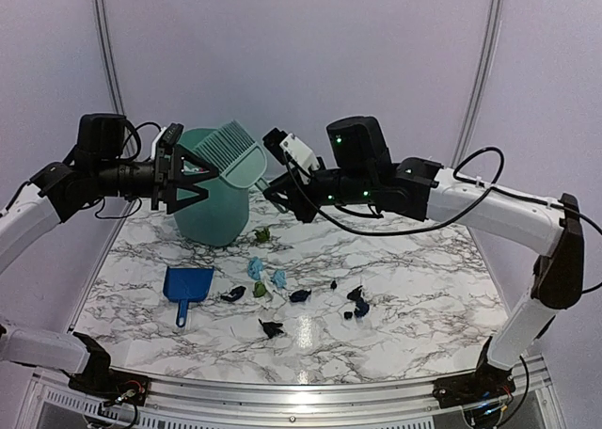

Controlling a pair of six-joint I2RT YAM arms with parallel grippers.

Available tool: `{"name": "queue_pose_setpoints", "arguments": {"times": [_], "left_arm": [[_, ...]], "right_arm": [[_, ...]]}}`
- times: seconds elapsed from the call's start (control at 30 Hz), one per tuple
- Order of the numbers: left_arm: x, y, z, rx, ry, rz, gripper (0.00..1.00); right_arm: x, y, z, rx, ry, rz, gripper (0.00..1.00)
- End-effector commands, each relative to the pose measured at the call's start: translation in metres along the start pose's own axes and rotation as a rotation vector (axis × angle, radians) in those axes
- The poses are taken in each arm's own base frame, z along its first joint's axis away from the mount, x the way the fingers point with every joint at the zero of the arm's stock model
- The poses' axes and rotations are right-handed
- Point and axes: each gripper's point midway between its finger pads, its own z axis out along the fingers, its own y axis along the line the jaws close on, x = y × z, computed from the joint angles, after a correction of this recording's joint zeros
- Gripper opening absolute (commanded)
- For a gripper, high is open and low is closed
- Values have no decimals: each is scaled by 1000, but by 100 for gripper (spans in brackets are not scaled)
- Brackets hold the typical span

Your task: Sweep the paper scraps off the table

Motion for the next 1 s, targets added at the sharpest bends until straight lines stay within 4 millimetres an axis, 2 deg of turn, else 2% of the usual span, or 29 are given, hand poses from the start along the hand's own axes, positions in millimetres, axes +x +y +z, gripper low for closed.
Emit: {"name": "queue_pose_setpoints", "arguments": {"times": [0.0,0.17,0.3,0.5,0.67,0.83,0.97], "left_arm": [[-13,-18,0,44,-43,23,81],[-19,-19,2,43,-66,16,65],[-21,-26,6,60,-66,21,59],[-25,-23,13,43,-73,21,47],[-31,-26,16,38,-90,26,25],[-34,-29,19,37,-103,30,15],[-32,-29,21,29,-107,29,0]], "right_arm": [[-29,1,1,25,-72,12,0],[-30,2,4,23,-69,24,0],[-32,3,6,17,-62,29,0],[-36,5,6,9,-70,32,0],[-36,8,5,1,-67,31,0],[-33,11,6,-8,-55,28,0],[-34,11,5,-4,-56,27,0]]}}
